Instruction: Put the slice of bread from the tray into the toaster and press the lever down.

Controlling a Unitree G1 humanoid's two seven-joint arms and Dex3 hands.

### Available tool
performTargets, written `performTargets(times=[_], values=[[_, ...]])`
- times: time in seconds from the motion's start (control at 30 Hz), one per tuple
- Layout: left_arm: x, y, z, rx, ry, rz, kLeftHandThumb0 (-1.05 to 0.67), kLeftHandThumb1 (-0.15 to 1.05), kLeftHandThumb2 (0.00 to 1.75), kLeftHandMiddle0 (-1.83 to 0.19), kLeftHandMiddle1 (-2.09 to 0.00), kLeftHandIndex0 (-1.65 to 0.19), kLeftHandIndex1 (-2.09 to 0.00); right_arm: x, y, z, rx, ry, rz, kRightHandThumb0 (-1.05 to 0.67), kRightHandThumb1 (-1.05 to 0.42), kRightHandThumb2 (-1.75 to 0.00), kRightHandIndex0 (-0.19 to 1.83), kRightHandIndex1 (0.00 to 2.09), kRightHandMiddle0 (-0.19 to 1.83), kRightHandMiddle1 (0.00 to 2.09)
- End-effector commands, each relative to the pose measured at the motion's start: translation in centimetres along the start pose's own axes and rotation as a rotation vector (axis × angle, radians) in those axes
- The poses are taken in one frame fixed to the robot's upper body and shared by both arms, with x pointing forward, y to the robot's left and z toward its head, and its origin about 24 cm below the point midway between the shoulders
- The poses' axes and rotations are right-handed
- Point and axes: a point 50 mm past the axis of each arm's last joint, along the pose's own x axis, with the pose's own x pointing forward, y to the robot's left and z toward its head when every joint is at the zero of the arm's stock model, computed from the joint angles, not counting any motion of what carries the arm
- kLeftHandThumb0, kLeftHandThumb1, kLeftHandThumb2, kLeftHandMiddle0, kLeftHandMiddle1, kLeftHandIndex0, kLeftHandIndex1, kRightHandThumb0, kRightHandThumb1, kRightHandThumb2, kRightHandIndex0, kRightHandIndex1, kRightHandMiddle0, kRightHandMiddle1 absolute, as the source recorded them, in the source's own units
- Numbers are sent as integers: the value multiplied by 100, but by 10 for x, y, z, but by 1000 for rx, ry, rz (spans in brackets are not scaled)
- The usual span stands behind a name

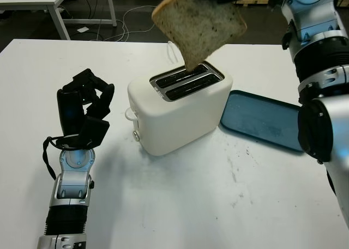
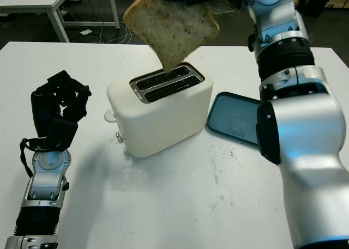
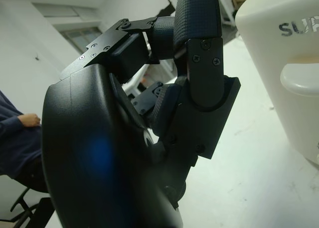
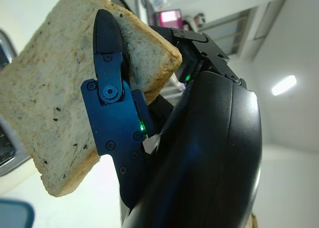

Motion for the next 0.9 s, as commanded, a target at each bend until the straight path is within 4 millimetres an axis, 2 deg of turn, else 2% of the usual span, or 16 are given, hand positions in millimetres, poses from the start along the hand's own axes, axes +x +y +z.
performTargets(times=[0.0, 0.7, 0.87], values=[[0, 1, 1, 4, -9, 9, -80, 85, 49, -121, -165, -98, -144, 0, 5, -6, 7, 33, 28, -52, -92, -39, 112, 175, 88, 175], [-1, 1, 1, 7, -4, 13, -80, 85, 49, -121, -164, -98, -142, -12, 14, -26, -67, 156, 149, -49, -92, -43, 107, 175, 83, 175], [-1, 2, 1, 7, -3, 17, -81, 85, 49, -121, -164, -99, -142, -16, 8, -26, -46, 168, 160, -49, -92, -42, 105, 175, 81, 175]])
